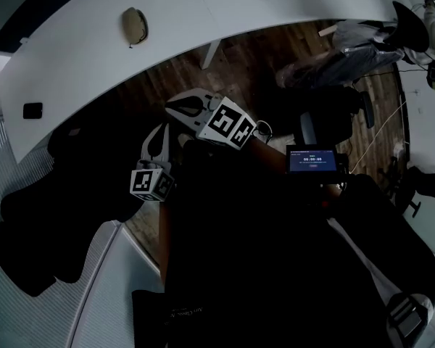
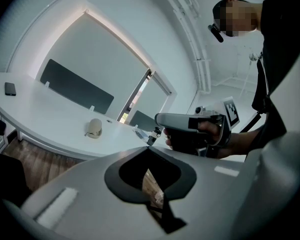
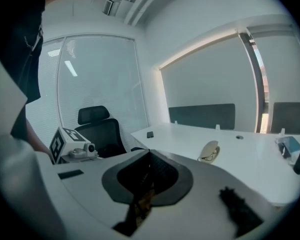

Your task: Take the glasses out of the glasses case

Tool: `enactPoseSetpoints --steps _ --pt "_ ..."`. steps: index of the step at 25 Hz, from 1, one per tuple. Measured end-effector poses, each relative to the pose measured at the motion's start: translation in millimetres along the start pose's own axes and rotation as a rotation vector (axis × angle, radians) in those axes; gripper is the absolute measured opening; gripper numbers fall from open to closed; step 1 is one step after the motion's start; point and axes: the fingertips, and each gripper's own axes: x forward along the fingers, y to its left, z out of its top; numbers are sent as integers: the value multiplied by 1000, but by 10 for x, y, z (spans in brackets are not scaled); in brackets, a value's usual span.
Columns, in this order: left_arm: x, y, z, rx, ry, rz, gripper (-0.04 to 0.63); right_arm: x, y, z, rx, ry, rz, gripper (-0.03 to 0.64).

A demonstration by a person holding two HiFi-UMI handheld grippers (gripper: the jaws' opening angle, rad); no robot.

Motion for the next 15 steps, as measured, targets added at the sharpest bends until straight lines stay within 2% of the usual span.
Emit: enactPoseSetpoints --steps 7,10,15 --pt "-318 464 128 -54 -53 51 8 476 303 72 -61 43 66 9" --pt "-409 614 190 -104 -85 94 8 574 404 16 -84 69 99 9" --pt "-467 808 110 -130 -90 167 6 722 324 -49 -96 86 136 9"
